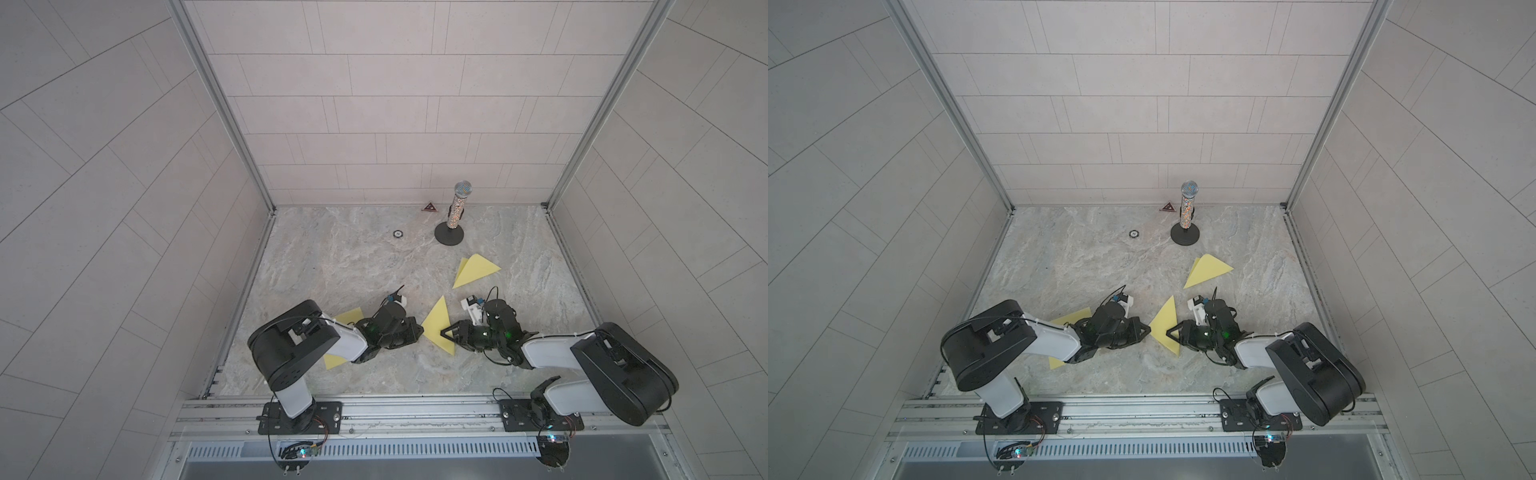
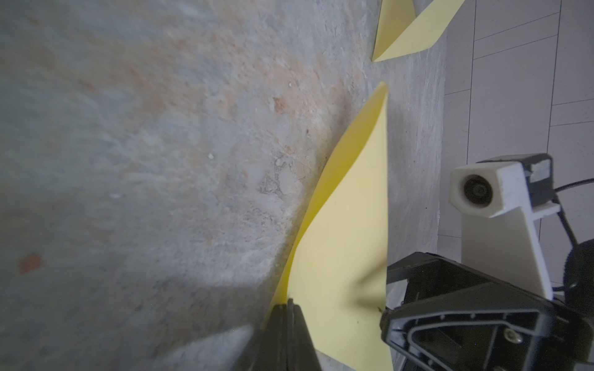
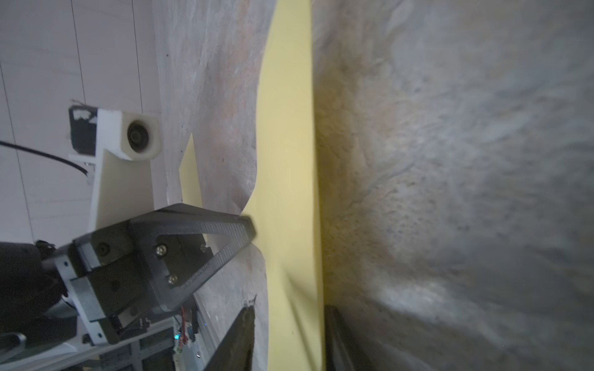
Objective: Fold the square paper diagonally
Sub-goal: Fold the paper at the center of the board.
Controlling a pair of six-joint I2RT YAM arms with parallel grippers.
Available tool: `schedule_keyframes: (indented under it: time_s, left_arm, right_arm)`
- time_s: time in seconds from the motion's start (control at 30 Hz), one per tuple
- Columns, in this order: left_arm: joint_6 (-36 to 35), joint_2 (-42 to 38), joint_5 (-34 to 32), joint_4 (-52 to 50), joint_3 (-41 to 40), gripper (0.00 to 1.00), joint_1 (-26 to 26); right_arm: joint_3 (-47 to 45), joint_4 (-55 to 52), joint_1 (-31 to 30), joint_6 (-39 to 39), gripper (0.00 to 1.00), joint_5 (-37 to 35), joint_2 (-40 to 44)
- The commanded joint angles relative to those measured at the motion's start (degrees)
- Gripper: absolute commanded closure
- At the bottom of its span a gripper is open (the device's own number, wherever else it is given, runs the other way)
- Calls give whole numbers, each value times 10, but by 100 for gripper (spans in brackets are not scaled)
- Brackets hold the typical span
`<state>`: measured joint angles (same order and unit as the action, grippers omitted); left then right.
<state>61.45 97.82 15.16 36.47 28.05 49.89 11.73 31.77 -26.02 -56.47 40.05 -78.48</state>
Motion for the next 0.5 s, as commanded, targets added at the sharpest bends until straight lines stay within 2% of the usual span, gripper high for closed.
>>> schedule_keyframes:
  time_s: [0.0, 0.23, 0.47]
  left_arm:
    - [-11, 25, -15, -85, -18, 99, -1]
    - [-11, 26, -15, -85, -18, 99, -1]
    - [-12, 26, -14, -84, -17, 99, -1]
  right_arm:
    - [-24, -46, -10, -14, 58, -32, 27]
    - [-51, -128, -33, -40, 62, -89, 120]
    - [-59, -154, -59, -61, 63, -118, 177]
